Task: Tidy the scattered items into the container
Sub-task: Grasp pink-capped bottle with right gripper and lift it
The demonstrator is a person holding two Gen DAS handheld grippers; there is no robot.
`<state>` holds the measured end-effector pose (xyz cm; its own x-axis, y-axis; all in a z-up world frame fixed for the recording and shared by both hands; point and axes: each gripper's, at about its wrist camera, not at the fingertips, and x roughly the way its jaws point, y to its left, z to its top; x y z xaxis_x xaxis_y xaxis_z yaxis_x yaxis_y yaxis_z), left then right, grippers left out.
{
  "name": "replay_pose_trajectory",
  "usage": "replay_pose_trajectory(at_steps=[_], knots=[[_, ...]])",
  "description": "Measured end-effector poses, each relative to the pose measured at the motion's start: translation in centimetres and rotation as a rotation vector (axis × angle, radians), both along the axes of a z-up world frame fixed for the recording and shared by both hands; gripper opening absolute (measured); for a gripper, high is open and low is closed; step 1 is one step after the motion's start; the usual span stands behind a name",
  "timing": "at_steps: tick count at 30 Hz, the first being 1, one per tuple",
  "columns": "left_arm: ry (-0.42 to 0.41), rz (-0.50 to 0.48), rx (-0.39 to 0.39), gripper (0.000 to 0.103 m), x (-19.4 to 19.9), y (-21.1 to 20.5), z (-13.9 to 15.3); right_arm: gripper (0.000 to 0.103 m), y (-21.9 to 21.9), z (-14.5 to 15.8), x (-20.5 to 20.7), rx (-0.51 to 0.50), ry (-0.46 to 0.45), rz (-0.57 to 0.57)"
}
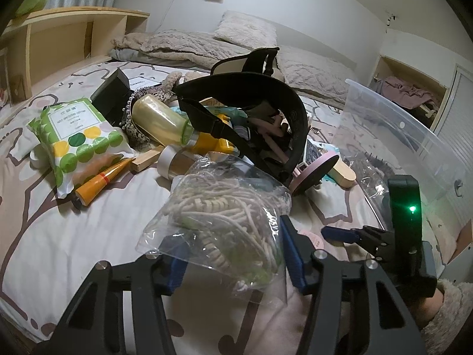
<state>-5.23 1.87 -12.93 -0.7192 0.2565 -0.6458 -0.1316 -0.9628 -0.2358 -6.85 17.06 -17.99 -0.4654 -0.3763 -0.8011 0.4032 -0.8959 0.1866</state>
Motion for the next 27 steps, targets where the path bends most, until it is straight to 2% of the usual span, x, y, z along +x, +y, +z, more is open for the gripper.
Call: replay_pose_trajectory(at_steps=[2, 6, 9, 12, 27], knots=[[0.001, 0.000, -0.002, 0.056, 0.0, 0.0, 0.0, 0.065, 0.2, 0.0, 0.0, 0.001, 0.013, -0.003], [0.003, 0.002, -0.006, 0.056, 0.1, 0.0, 0.1, 0.063, -0.6, -0.2, 0.1, 0.083, 0.061, 0.016], [0.002, 0.002, -0.007, 0.056, 0.2, 0.0, 0.2, 0.056, -2.1, -0.3, 0.1, 0.120, 0.095, 0.035], [0.001, 0.005, -0.004, 0.056, 0.2, -0.1, 0.2, 0.041, -2.1, -0.1, 0.2, 0.095, 0.099, 0.041], [-0.004, 0.018, 0.010, 0.055, 1.1, -0.6, 0.4, 0.037, 0.1, 1.0, 2.4, -0.134, 0.059, -0.051]])
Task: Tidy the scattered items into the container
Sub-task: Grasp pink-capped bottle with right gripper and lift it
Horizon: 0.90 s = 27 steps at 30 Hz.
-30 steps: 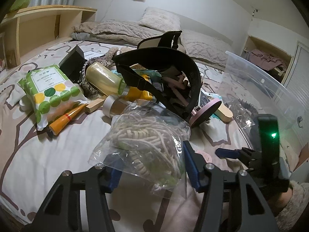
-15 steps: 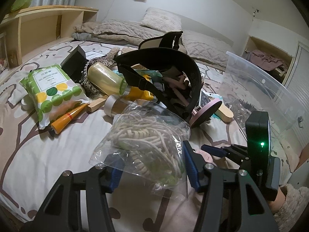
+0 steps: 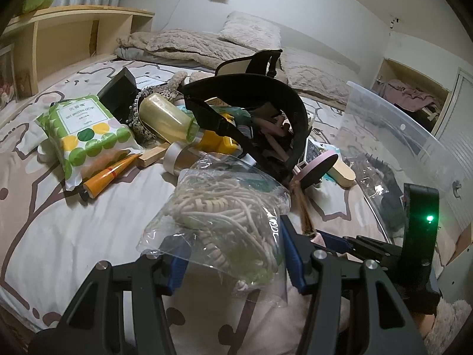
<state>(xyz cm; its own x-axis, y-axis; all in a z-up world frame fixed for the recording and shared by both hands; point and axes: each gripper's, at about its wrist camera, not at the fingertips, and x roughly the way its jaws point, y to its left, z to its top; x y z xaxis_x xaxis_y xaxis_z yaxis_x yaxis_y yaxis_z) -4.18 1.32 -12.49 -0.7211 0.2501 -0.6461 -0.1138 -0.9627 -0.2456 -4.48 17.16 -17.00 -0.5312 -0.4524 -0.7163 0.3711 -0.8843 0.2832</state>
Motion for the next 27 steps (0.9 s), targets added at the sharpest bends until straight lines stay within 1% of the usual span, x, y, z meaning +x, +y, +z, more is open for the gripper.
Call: replay_pose_trajectory(at_steps=[3, 8, 16, 18, 23, 27], knots=[[0.001, 0.000, -0.001, 0.055, 0.2, 0.0, 0.1, 0.036, 0.5, 0.2, 0.3, -0.034, -0.001, -0.022], [0.011, -0.003, -0.005, 0.055, 0.5, 0.2, 0.3, 0.036, 1.4, 1.1, 0.2, -0.059, 0.019, -0.048], [0.035, -0.009, -0.014, 0.055, 0.9, 0.5, 1.5, 0.036, 1.9, 3.4, 0.0, -0.042, 0.066, -0.046], [0.045, -0.008, -0.012, 0.055, 0.9, 0.5, 1.8, 0.036, 2.3, 3.7, -0.1, -0.031, 0.072, -0.060], [0.049, -0.007, -0.008, 0.055, 1.1, 0.6, 2.1, 0.036, 2.8, 4.2, 0.3, -0.042, 0.069, -0.070], [0.067, -0.015, -0.008, 0.055, 1.4, 0.9, 2.9, 0.036, 3.3, 5.1, 0.7, -0.047, 0.082, -0.078]])
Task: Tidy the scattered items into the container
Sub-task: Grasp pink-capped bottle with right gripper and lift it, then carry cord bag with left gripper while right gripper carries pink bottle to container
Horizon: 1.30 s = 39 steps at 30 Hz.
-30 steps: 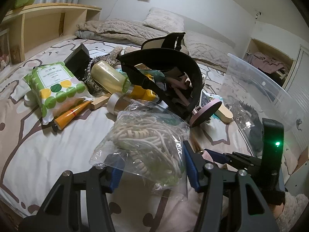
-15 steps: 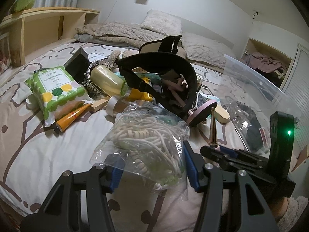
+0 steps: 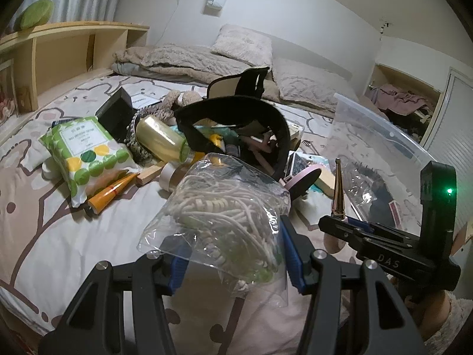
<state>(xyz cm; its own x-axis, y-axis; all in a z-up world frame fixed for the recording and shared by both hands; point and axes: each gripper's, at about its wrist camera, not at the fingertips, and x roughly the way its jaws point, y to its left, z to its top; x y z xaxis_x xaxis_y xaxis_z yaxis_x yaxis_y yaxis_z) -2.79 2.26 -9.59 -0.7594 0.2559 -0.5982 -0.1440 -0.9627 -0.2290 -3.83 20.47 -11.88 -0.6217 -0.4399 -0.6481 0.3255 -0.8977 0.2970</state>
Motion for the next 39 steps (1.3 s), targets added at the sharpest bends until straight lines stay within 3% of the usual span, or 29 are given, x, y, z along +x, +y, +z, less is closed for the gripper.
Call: replay_pose_trajectory(at_steps=[17, 30, 39], knots=[[0.139, -0.097, 0.032, 0.055, -0.1, 3.5, 5.9, 0.034, 2.9, 7.6, 0.3, 0.020, 0.131, -0.021], [0.161, -0.122, 0.063, 0.055, -0.7, 4.8, 7.2, 0.033, 4.1, 8.1, -0.5, 0.049, 0.115, -0.035], [0.203, -0.137, 0.060, 0.055, -1.7, 5.5, 9.2, 0.033, 5.1, 12.1, -0.9, 0.076, 0.177, -0.039]])
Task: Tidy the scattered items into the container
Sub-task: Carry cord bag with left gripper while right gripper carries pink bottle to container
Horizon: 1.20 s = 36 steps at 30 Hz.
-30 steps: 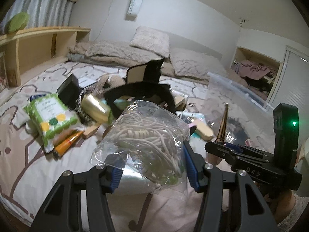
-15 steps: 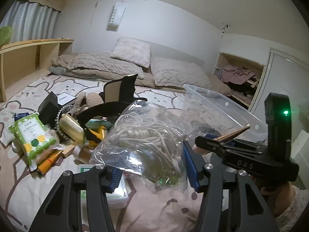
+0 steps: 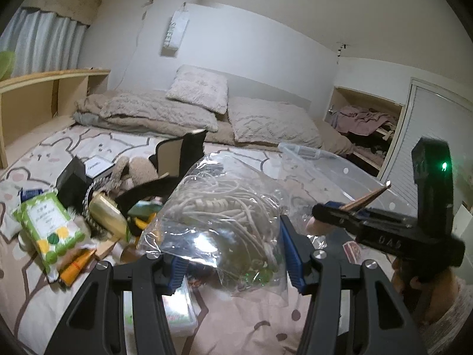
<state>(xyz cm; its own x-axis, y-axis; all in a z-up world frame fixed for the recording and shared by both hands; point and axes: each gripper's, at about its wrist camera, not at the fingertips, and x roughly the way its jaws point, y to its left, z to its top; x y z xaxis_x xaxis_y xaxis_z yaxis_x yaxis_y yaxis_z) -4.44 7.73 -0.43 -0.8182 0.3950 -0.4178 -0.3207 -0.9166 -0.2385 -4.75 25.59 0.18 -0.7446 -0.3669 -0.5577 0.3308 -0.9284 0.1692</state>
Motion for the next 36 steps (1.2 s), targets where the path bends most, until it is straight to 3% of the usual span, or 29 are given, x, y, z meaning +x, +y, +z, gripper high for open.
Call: replay_pose_trajectory(at_steps=[7, 14, 24, 25, 26, 27, 30, 36], knots=[[0.059, -0.048, 0.021, 0.055, -1.0, 2.4, 2.7, 0.033, 3.1, 4.4, 0.2, 0.060, 0.080, -0.064], [0.099, -0.110, 0.033, 0.055, -1.3, 6.3, 4.3, 0.032, 7.6, 6.2, 0.4, 0.066, 0.097, -0.147], [0.095, -0.213, 0.039, 0.055, -2.1, 12.0, 5.4, 0.030, 12.3, 3.8, 0.0, 0.096, 0.015, -0.227], [0.093, -0.222, 0.036, 0.055, -2.1, 12.5, 5.4, 0.027, 12.8, 3.4, -0.1, 0.090, 0.002, -0.234], [0.089, -0.230, 0.034, 0.055, -2.2, 13.0, 5.3, 0.018, 13.4, 3.0, -0.2, 0.082, -0.010, -0.239], [0.081, -0.240, 0.033, 0.055, -2.3, 13.5, 5.2, 0.017, 13.9, 2.7, -0.3, 0.071, -0.021, -0.245], [0.053, -0.269, 0.037, 0.055, -2.7, 14.9, 4.9, 0.017, 15.4, 1.9, -0.8, 0.053, -0.060, -0.262], [-0.003, -0.312, 0.024, 0.055, -4.0, 17.7, 4.2, 0.017, 16.1, 0.5, -1.2, 0.108, -0.104, -0.265]])
